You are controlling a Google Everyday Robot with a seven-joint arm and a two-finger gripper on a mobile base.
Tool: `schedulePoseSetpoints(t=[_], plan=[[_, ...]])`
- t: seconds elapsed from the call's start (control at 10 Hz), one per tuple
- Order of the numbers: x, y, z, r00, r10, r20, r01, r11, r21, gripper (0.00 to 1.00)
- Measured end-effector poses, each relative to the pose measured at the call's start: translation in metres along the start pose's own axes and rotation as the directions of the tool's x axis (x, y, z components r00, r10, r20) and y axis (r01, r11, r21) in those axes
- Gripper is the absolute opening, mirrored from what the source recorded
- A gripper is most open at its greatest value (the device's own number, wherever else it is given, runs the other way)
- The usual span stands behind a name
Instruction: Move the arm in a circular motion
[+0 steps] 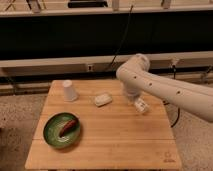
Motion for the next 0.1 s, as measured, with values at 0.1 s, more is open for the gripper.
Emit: schedulePoseSetpoints(t=[0.1], plan=[[-0.0104, 0.0016, -0.0028, 1.0, -0.02, -0.001, 0.02, 1.0, 0.0, 0.04]])
